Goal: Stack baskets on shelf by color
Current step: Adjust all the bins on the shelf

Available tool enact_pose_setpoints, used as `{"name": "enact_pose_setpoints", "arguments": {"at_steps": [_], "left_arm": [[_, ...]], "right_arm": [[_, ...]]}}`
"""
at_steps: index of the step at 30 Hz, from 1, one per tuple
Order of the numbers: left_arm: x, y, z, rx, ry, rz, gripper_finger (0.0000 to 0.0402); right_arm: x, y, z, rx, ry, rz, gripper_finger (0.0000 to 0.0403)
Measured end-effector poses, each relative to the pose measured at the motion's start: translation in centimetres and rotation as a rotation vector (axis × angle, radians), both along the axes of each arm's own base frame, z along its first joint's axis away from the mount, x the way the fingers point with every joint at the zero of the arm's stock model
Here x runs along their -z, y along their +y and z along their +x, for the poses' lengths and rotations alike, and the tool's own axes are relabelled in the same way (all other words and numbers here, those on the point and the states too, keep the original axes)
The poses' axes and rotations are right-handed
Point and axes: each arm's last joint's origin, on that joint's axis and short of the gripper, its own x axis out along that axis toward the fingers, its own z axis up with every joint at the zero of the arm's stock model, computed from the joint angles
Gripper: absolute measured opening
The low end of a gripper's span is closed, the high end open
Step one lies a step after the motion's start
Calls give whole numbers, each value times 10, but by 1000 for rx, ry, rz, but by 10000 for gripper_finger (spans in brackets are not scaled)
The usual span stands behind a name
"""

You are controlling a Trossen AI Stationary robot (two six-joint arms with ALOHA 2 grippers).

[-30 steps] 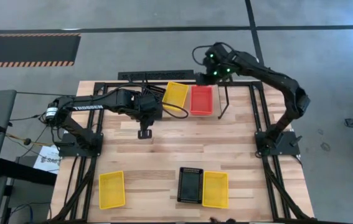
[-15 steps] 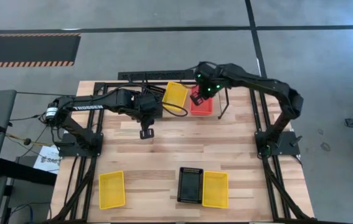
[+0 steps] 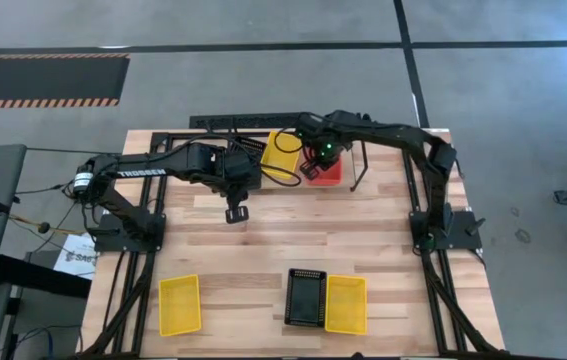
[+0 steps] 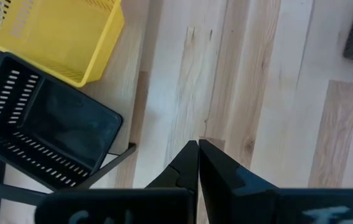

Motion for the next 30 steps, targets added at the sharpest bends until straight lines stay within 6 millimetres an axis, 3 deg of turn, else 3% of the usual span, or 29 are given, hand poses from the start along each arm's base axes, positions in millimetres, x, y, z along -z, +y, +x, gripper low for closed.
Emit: {"name": "enact_pose_setpoints", "arguments": {"at_steps": [19, 30], "left_arm": [[0, 0, 0, 8, 5, 2, 0], [0, 0, 0, 8, -2, 3, 0]], "right_arm": [[-3, -42, -35, 82, 53, 14, 1], [-3, -33, -29, 54, 74, -21, 0]]}}
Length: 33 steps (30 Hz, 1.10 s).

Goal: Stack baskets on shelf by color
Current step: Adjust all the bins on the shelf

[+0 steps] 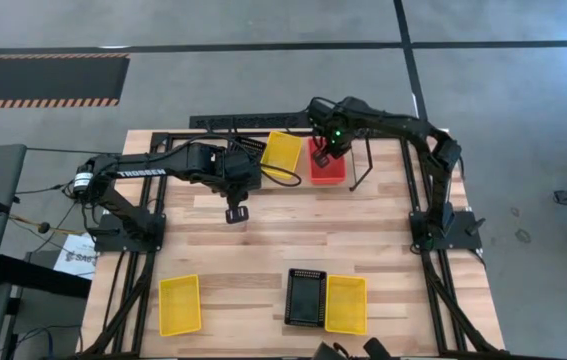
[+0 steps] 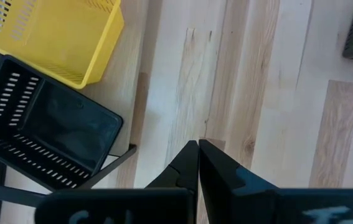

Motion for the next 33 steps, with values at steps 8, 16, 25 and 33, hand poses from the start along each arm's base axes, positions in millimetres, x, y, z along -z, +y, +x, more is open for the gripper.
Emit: {"name": "enact_pose_setpoints", "arguments": {"at_steps": [8, 16, 25, 33], "left_arm": [[0, 0, 0, 0, 0, 0, 0], [0, 0, 0, -1, 0, -1, 0], [0, 0, 0, -1, 0, -1, 0], [0, 0, 0, 4, 1, 0, 0]], "right_arm": [[1, -1, 5, -5, -28, -24, 0], [1, -13, -4, 36, 8, -70, 0], [2, -23, -14, 57, 28, -62, 0], [1, -20, -10, 42, 19, -70, 0]]}}
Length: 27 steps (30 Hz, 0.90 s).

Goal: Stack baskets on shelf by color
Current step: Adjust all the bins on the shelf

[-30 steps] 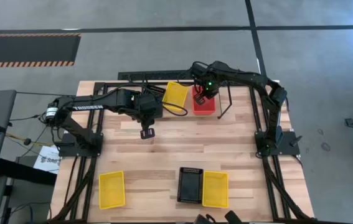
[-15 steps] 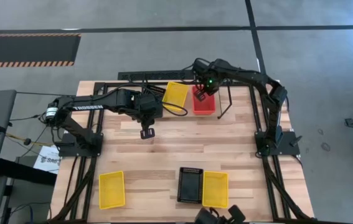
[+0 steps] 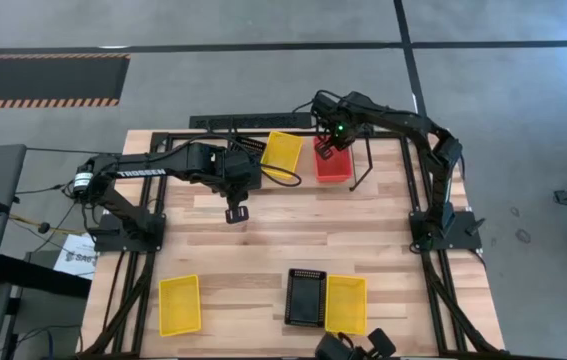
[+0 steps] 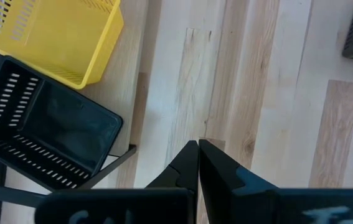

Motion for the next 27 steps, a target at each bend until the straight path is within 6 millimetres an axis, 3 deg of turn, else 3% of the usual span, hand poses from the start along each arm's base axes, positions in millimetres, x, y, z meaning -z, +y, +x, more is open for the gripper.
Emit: {"name": "enact_pose_setpoints", "arguments": {"at_steps": [3, 7, 11, 14, 17, 27], "left_arm": [[0, 0, 0, 0, 0, 0, 0], [0, 0, 0, 0, 0, 0, 0], [0, 0, 0, 0, 0, 0, 0], [0, 0, 0, 3, 0, 1, 0], [0, 0, 0, 3, 0, 1, 0], [0, 0, 0, 2, 0, 1, 0]], "right_arm": [[-7, 10, 8, -36, -16, -11, 0], [-32, 23, 27, -87, -99, -68, 0], [-61, 35, 50, -155, -256, -161, 0], [-68, 43, 63, -197, -358, -181, 0], [-63, 45, 72, -232, -404, -138, 0], [-12, 45, 104, -283, -380, -48, 0]]}}
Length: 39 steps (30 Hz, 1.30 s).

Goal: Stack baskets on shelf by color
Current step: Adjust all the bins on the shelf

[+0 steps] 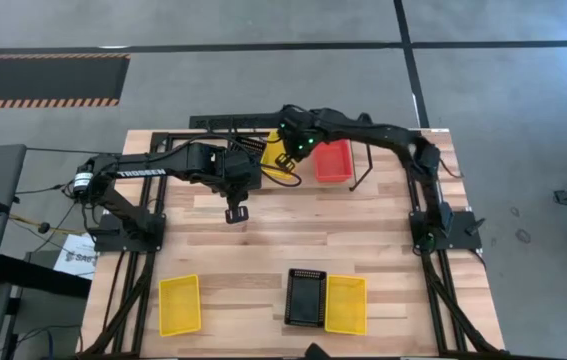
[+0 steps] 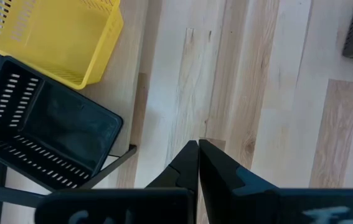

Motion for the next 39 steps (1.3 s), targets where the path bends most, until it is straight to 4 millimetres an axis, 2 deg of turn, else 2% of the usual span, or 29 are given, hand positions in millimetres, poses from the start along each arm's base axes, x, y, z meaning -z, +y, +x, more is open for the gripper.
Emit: {"name": "enact_pose_setpoints", "arguments": {"at_steps": [8, 11, 18, 27, 34, 39], "left_arm": [[0, 0, 0, 0, 0, 0, 0], [0, 0, 0, 0, 0, 0, 0], [0, 0, 0, 1, -1, 0, 0], [0, 0, 0, 0, -1, 0, 0], [0, 0, 0, -1, -1, 0, 0], [0, 0, 0, -1, 0, 0, 0]], "right_arm": [[24, 9, 20, -61, -35, 61, 0], [29, 13, 22, -77, -16, 80, 0], [34, 18, 13, -104, 97, 117, 0], [37, 16, 1, -102, 221, 98, 0], [36, 10, -1, -81, 225, 84, 0], [16, 4, 8, -73, 123, 23, 0]]}}
